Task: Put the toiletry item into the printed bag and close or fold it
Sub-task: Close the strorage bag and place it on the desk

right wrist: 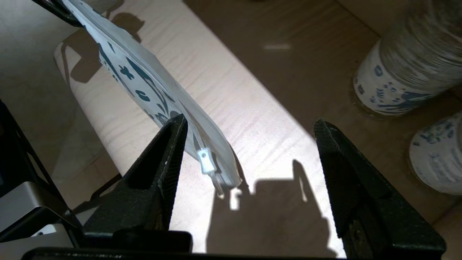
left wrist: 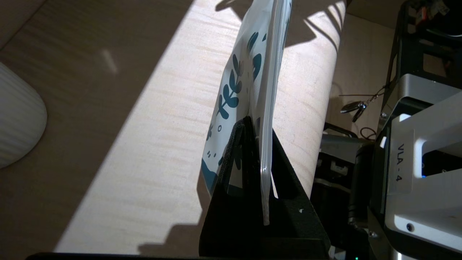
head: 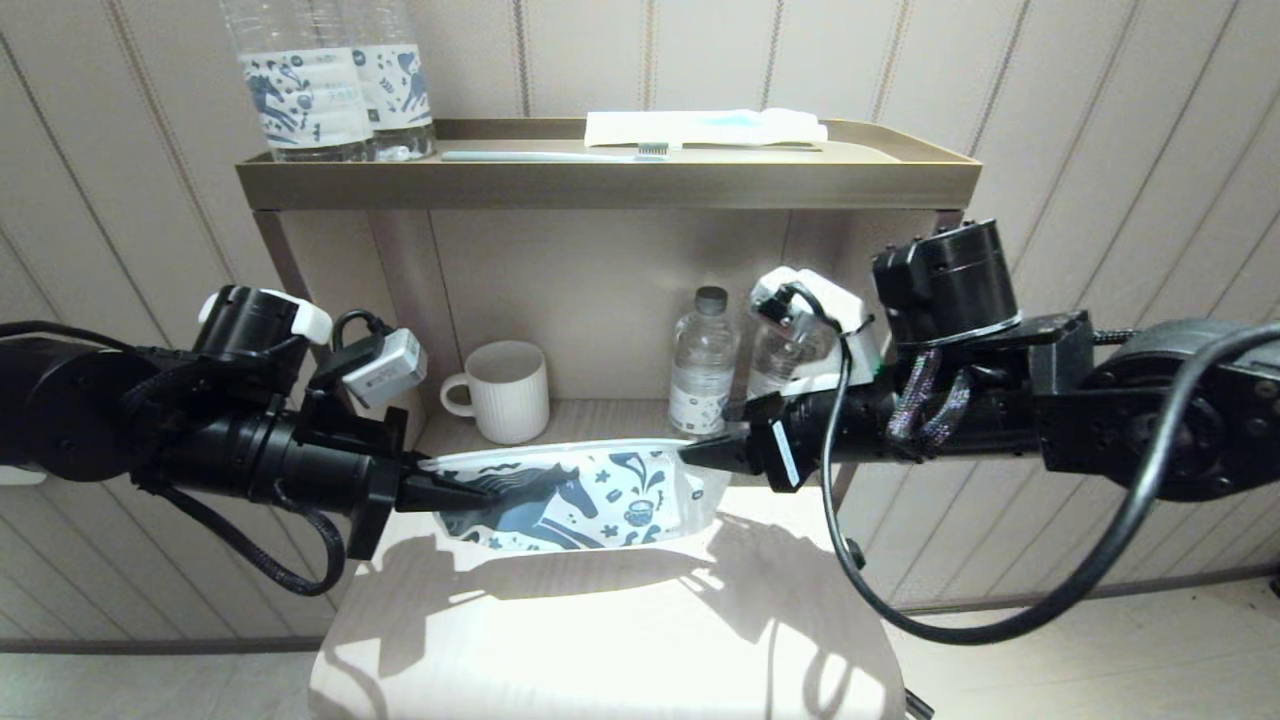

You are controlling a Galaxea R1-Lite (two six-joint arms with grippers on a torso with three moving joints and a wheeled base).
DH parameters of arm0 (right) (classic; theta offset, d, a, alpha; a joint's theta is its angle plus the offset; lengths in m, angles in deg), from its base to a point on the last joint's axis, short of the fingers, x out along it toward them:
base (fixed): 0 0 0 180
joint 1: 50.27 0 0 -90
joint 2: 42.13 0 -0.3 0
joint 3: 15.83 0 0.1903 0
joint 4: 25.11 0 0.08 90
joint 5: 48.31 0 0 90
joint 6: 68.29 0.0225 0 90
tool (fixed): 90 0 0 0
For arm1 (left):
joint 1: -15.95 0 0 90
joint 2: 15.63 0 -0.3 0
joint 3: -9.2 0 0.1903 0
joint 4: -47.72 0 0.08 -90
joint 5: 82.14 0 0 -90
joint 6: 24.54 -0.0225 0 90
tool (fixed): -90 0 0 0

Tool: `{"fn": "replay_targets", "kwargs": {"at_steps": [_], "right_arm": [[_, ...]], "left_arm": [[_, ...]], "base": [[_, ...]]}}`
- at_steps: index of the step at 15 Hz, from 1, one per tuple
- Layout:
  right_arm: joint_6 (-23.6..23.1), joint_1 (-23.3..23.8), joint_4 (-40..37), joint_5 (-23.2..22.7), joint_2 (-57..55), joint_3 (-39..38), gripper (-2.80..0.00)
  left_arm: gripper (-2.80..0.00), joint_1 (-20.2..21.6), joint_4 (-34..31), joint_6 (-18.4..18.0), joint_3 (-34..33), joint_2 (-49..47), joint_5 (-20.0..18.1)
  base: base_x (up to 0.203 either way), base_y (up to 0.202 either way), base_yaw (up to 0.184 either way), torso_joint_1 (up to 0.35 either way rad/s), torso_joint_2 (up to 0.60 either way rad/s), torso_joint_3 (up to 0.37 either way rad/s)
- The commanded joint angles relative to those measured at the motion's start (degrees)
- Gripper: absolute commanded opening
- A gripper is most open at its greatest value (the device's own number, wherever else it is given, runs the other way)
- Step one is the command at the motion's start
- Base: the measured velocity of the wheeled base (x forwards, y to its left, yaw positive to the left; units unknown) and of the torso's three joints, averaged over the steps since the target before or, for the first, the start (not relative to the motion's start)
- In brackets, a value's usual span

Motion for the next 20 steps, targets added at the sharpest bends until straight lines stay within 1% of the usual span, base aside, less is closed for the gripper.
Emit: {"fn": "replay_targets", "kwargs": {"at_steps": [1, 4, 7, 8, 10, 11, 13, 15, 19, 20], "right_arm": [[0.0, 0.68, 0.01, -0.2, 5.36, -2.05, 0.0], [0.38, 0.66, -0.25, -0.23, 14.12, -7.41, 0.0], [0.6, 0.79, -0.21, -0.12, 21.88, -15.81, 0.0], [0.64, 0.98, -0.21, -0.08, 23.72, -17.45, -2.8], [0.94, 2.55, -0.34, -0.1, 26.23, -19.6, -2.8], [1.21, 3.17, -0.35, -0.19, 27.3, -20.78, -2.8], [2.5, 3.26, -0.35, -0.14, 28.51, -22.13, -2.8], [2.68, 3.25, -0.35, -0.14, 28.69, -22.36, -2.8], [2.76, 3.16, 0.0, -0.31, 28.95, -23.5, -2.8], [2.85, 3.16, 0.09, -0.31, 28.87, -23.59, -2.8]], "left_arm": [[-2.8, -0.03, -0.04, -0.28, 0.03, -0.25, -0.28], [-2.8, -0.03, 0.12, -0.31, 0.29, -1.41, -0.27], [-2.8, -0.03, 0.13, -0.4, 0.38, -1.94, -0.19], [-2.8, -0.03, 0.13, -0.48, 0.38, -1.94, -0.19], [-2.8, -0.03, 0.13, -0.3, 0.52, -2.33, 0.19], [-2.8, -0.03, 0.13, -0.14, 0.9, -2.73, 1.21], [-2.8, -0.01, 0.14, 0.1, 1.75, -3.94, 2.45], [-2.8, -0.03, 0.13, 0.23, 2.14, -4.23, 2.54], [-2.8, -0.03, 0.22, 5.0, 4.41, -4.77, 2.66], [-2.8, -0.03, 0.22, 5.14, 4.51, -4.75, 2.71]], "base": [[0.0, 0.0, 0.0, 0.0, 0.0, 0.0], [0.0, 0.0, 0.0, 0.0, 0.0, 0.0], [0.0, 0.0, 0.0, 0.0, 0.0, 0.0], [0.0, 0.0, 0.0, 0.0, 0.0, 0.0], [0.0, 0.0, 0.0, 0.0, 0.0, 0.0], [0.0, 0.0, 0.0, 0.0, 0.0, 0.0], [0.0, 0.0, 0.0, 0.0, 0.0, 0.0], [0.0, 0.0, 0.0, 0.0, 0.0, 0.0], [0.0, 0.0, 0.0, 0.0, 0.0, 0.0], [0.0, 0.0, 0.0, 0.0, 0.0, 0.0]]}}
